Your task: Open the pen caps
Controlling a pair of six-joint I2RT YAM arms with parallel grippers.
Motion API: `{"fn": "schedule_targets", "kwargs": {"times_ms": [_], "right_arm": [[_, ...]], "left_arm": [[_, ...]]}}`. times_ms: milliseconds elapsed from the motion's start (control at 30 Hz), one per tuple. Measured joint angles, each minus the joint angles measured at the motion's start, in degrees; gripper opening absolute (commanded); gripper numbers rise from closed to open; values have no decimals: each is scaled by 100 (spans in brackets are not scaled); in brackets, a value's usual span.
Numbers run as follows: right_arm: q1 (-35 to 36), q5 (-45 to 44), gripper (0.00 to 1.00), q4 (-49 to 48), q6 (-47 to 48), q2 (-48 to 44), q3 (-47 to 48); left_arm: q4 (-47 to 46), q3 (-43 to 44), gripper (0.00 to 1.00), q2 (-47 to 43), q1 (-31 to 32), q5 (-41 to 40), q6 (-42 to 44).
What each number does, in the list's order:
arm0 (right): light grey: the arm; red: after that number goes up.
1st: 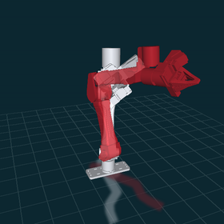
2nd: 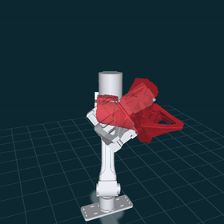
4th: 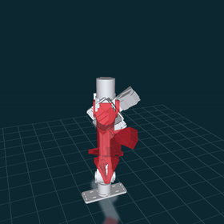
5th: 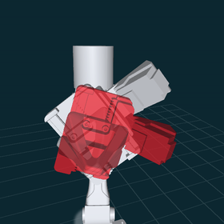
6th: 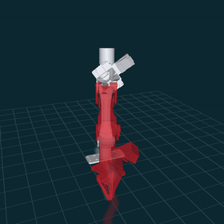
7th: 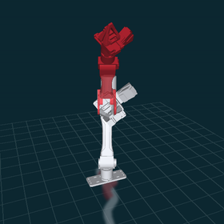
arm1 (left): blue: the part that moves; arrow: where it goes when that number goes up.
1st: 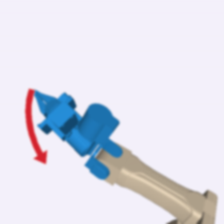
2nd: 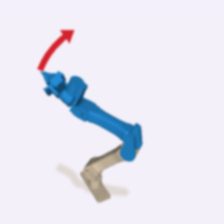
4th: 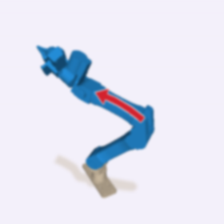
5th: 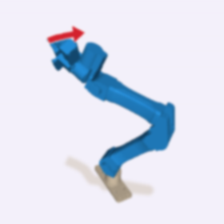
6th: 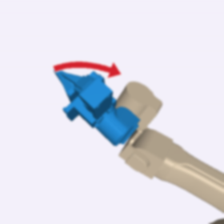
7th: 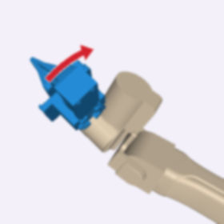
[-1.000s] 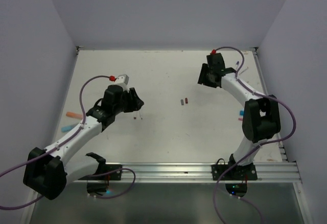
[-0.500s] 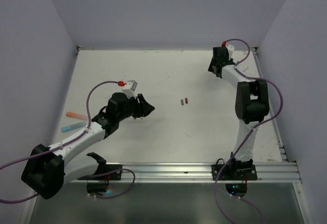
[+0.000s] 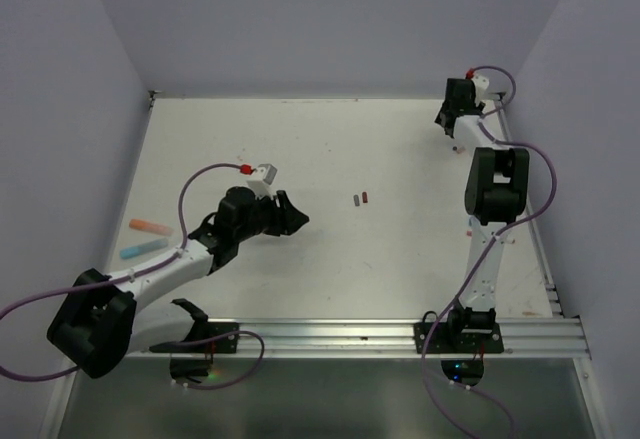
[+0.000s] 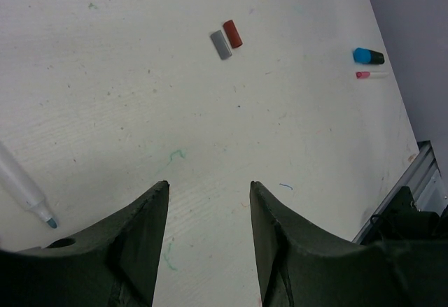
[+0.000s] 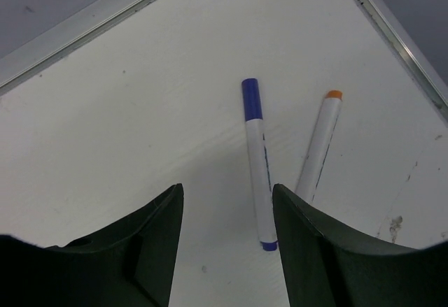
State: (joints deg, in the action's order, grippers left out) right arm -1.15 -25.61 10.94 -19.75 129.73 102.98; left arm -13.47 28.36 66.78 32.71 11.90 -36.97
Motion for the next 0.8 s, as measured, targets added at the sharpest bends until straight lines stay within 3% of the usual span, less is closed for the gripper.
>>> {"fn": "schedule_targets", "kwargs": {"times_ms": [533,800], "right_arm": [[-391,713,52,295,35,688,417],[-455,863,37,608,-44,789,699]], "left_arm": [[-260,-13,53,205,0,149,7],[-278,-13,53,216,0,221,7]]}}
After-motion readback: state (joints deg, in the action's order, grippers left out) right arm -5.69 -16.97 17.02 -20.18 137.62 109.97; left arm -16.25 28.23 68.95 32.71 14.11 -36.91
